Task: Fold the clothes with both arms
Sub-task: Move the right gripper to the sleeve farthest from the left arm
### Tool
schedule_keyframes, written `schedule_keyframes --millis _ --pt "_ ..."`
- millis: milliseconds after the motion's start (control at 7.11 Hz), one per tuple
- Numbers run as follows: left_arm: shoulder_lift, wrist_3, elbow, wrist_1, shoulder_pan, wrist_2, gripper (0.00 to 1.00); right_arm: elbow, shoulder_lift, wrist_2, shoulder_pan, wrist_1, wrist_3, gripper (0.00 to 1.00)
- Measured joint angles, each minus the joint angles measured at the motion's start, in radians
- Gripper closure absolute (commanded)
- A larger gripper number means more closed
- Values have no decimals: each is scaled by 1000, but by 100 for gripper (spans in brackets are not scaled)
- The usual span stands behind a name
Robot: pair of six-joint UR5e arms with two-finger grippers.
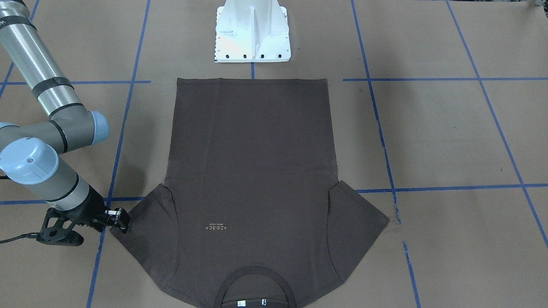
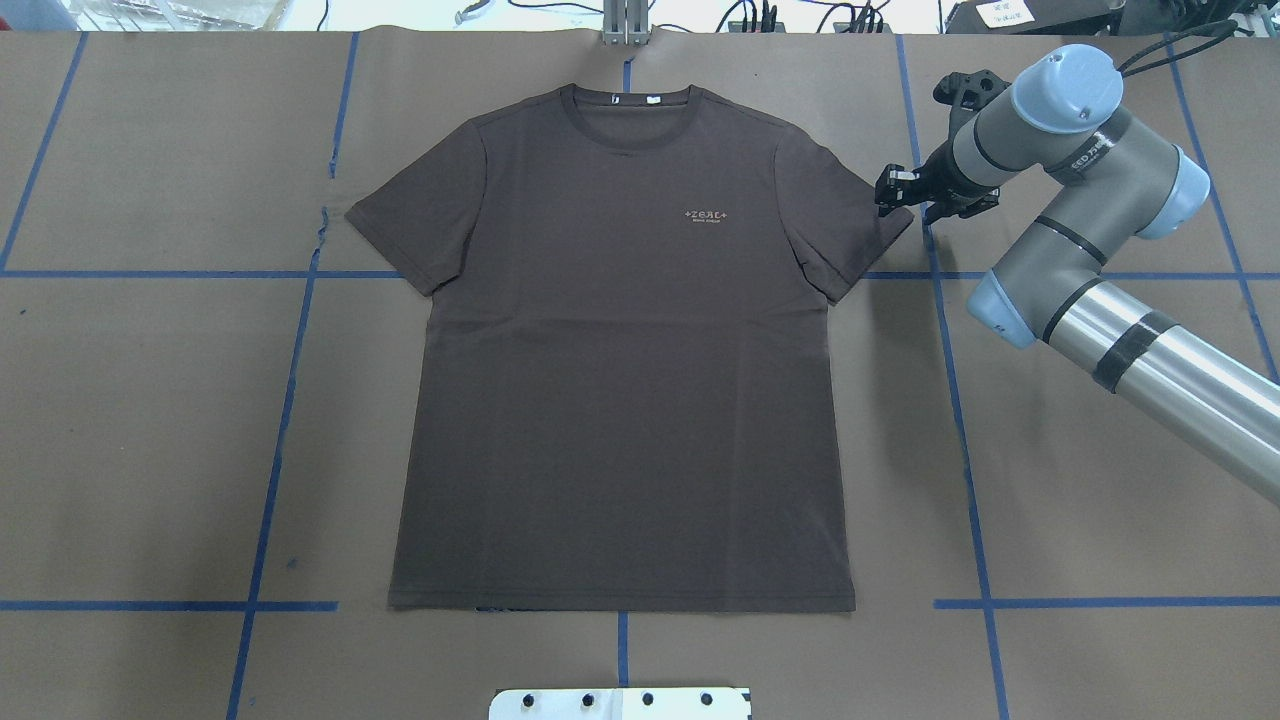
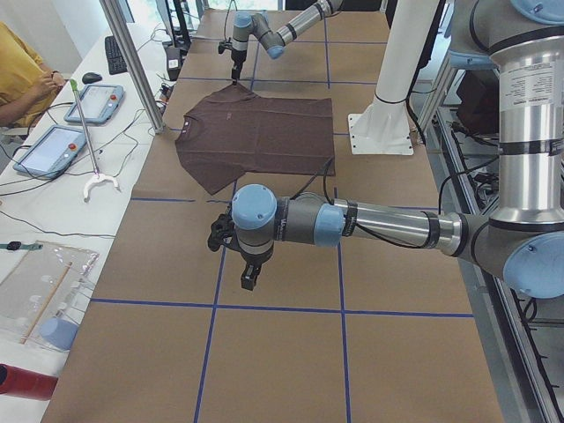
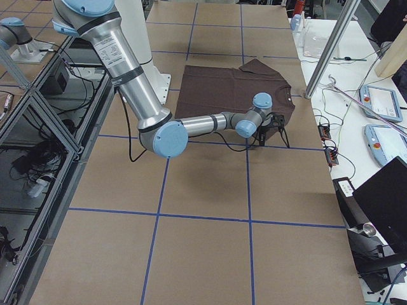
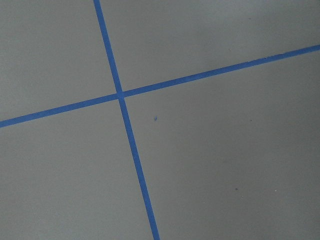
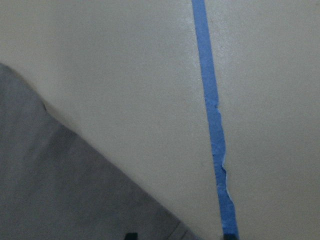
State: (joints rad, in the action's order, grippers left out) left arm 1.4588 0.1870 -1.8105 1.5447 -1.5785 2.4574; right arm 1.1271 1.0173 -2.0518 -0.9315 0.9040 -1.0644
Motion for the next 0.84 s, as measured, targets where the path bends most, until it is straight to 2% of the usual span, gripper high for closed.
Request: schedule_keyframes --millis 141,281,422,844 --pt "0 0 0 0 0 0 0 -1 -1 2 0 0 0 77" --pt "0 0 -1 0 0 0 0 -1 -1 3 0 0 0 93" --pt "0 1 0 0 0 -1 0 -1 0 4 0 0 0 100" --pt "-1 2 1 0 0 -1 0 12 -3 3 1 -2 -2 100"
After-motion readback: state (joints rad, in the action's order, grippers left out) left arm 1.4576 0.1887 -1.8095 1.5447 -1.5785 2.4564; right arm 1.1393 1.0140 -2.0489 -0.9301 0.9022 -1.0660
